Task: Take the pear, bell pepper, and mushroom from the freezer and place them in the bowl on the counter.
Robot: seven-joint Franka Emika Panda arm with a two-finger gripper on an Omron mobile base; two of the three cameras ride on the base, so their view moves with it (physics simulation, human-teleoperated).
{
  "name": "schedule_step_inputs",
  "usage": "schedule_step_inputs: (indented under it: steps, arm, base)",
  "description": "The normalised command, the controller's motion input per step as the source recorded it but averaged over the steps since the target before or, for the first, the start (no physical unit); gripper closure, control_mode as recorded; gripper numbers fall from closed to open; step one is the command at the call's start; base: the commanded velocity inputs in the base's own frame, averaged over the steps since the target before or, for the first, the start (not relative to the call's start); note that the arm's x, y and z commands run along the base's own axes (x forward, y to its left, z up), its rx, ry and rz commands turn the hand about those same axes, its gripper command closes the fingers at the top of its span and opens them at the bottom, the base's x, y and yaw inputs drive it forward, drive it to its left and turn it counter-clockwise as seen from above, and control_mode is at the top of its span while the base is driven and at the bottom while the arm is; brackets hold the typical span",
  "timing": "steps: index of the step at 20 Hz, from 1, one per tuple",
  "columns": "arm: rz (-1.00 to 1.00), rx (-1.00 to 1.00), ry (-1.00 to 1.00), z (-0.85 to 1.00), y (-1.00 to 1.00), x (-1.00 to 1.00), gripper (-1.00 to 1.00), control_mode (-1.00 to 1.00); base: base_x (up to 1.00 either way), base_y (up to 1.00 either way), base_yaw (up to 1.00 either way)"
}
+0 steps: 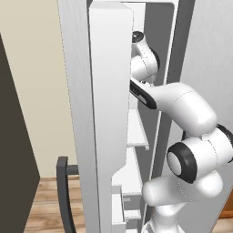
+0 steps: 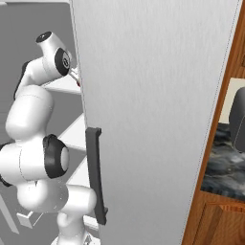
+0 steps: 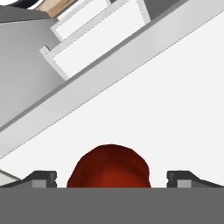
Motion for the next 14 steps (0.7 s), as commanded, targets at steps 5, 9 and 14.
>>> schedule_step_inputs:
  steps: [5, 9, 14]
  arm:
    - [0.0, 0.0, 0.0, -0.14, 0.0, 0.17, -1.0, -1.0]
    - [0.0, -0.01, 0.03, -0.21, 0.0, 0.19, -1.0, -1.0]
    - [0.0, -0.01, 0.03, -0.23, 0.0, 0.22, -1.0, -1.0]
  base:
    - [0.0, 0.0, 0.0]
    - [0.0, 0.0, 0.0]
    - [0.0, 0.0, 0.0]
